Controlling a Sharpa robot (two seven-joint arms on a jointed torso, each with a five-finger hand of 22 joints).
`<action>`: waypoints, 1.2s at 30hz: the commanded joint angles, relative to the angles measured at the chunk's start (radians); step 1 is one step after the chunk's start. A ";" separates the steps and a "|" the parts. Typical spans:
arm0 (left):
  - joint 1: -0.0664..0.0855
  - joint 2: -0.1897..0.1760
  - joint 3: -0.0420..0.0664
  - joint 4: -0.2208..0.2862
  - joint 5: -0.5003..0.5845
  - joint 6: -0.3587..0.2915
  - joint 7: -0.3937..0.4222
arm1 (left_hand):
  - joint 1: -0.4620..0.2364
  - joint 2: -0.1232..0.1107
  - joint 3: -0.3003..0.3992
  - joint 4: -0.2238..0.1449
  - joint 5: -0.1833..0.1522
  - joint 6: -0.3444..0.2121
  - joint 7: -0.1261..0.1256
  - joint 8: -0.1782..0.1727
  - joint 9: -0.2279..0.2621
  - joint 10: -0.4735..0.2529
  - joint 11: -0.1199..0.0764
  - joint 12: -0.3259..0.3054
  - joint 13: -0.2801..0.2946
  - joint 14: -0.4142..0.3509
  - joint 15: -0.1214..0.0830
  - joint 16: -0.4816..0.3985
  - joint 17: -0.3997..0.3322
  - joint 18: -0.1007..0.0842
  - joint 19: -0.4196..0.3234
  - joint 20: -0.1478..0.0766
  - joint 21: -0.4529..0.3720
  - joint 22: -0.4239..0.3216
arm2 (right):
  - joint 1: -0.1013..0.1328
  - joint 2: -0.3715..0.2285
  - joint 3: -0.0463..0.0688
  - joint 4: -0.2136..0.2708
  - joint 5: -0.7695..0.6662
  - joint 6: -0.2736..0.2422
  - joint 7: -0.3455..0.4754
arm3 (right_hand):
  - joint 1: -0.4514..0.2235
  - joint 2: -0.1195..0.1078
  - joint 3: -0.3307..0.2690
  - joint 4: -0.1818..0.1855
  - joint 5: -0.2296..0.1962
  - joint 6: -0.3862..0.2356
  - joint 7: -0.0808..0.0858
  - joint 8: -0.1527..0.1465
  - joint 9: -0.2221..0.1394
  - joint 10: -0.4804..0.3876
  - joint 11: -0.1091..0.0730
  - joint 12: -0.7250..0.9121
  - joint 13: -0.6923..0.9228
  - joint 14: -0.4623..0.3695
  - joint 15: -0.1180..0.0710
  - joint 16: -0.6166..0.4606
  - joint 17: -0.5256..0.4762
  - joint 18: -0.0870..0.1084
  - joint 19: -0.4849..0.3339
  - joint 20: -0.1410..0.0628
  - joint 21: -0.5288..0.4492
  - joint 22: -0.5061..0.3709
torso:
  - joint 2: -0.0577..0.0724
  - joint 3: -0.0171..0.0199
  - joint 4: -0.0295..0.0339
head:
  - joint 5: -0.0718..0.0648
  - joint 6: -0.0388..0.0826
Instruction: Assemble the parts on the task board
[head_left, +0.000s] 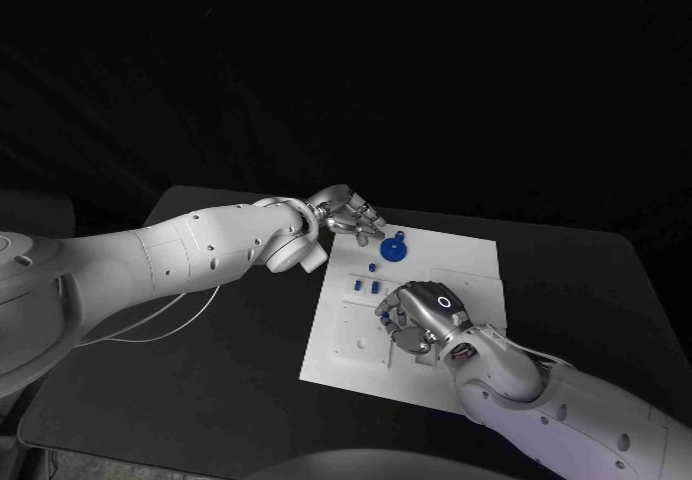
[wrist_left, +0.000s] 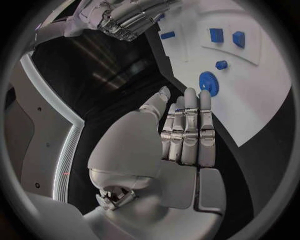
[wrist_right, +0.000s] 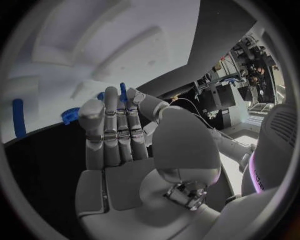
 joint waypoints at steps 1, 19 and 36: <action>0.001 0.000 0.001 0.001 -0.008 0.018 0.023 | -0.001 0.003 -0.004 -0.001 0.000 -0.008 0.001 -0.003 0.001 -0.005 0.001 -0.005 -0.001 -0.005 -0.002 -0.005 -0.001 -0.002 -0.003 0.000 0.000 -0.001 | -0.006 -0.006 -0.003 0.000 -0.064 -0.053 -0.009 | 0.004 -0.005 0.003 0.001 0.007 0.003 0.002 -0.001 0.000 0.033 -0.025 0.005 0.003 0.007 -0.001 -0.005 0.000 0.011 0.007 -0.003 0.004 0.080 | 0.000 -0.0006 -0.0008 | 0.009 -0.002; 0.001 -0.001 0.001 -0.001 -0.016 0.018 0.023 | -0.003 0.005 -0.004 0.003 0.000 -0.009 0.002 -0.003 0.001 -0.007 0.002 -0.004 -0.001 -0.006 -0.001 -0.005 -0.002 -0.001 -0.001 0.001 -0.001 -0.012 | -0.026 -0.009 -0.008 0.001 -0.054 -0.057 0.001 | 0.008 -0.010 0.006 0.008 0.007 0.006 0.001 -0.001 0.000 0.035 -0.026 0.004 0.003 0.012 -0.002 -0.007 0.000 0.010 0.011 -0.004 0.008 0.082 | 0.000 -0.0015 0.0006 | 0.026 -0.010; 0.001 0.000 0.001 -0.002 -0.018 0.020 0.021 | -0.003 0.006 -0.004 0.003 0.000 -0.007 0.001 -0.002 0.001 -0.007 0.002 -0.005 -0.001 -0.006 -0.001 -0.005 -0.003 -0.001 0.000 0.001 0.000 -0.015 | -0.035 0.011 -0.010 -0.019 -0.047 -0.054 0.002 | 0.008 -0.010 0.004 0.010 0.007 0.005 0.001 -0.001 -0.001 0.035 -0.026 0.004 0.003 0.013 -0.002 -0.009 0.001 0.010 0.011 -0.004 0.006 0.081 | 0.000 -0.0021 0.0007 | 0.035 -0.017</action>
